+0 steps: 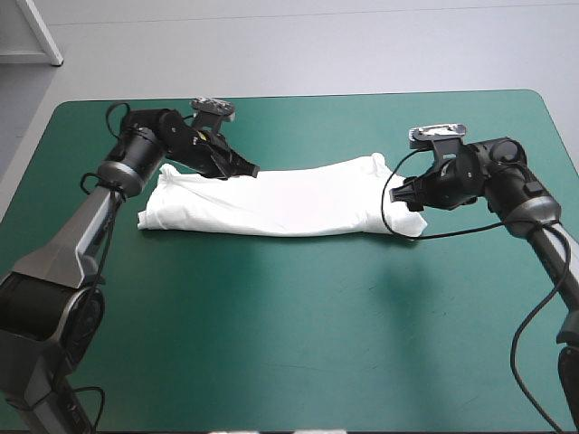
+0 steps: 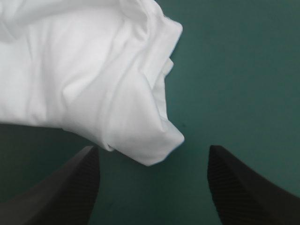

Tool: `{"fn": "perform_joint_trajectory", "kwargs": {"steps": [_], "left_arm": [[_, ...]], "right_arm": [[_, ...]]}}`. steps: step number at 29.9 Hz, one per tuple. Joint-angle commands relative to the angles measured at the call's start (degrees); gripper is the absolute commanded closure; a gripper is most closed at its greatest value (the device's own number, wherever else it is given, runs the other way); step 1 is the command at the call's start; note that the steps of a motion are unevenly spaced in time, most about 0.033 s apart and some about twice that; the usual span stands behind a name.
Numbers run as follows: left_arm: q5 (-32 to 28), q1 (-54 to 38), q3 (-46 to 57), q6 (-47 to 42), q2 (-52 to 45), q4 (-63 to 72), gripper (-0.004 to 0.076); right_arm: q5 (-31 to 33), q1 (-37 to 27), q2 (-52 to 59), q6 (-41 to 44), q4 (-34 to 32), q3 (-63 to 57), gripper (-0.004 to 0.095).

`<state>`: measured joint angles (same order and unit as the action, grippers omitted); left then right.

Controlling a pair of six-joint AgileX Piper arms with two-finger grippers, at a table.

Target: Fold the cloth

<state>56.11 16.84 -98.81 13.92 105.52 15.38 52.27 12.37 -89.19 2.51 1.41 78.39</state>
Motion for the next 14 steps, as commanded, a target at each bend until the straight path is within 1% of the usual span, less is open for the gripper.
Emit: {"fn": "perform_joint_trajectory", "kwargs": {"steps": [1,7,11,14], "left_arm": [[-3.6,2.5,-0.6,-0.1,0.0,1.7,0.0705],[-5.1,4.3,-0.6,-0.3,6.2,1.5,0.0705],[-6.4,5.0,-0.6,-0.3,9.6,1.2,0.0705],[-6.5,5.4,-0.6,-0.5,11.6,1.1,0.0705]], "right_arm": [[-2.7,-5.3,3.0,-5.8,7.7,-1.5,0.0281],[-2.7,-14.9,2.8,-18.8,25.0,-5.3,0.0281],[-3.0,-19.5,2.7,-23.8,33.6,-7.0,0.0281],[-2.9,-20.8,1.6,-26.6,39.1,-7.2,0.0281]]}}
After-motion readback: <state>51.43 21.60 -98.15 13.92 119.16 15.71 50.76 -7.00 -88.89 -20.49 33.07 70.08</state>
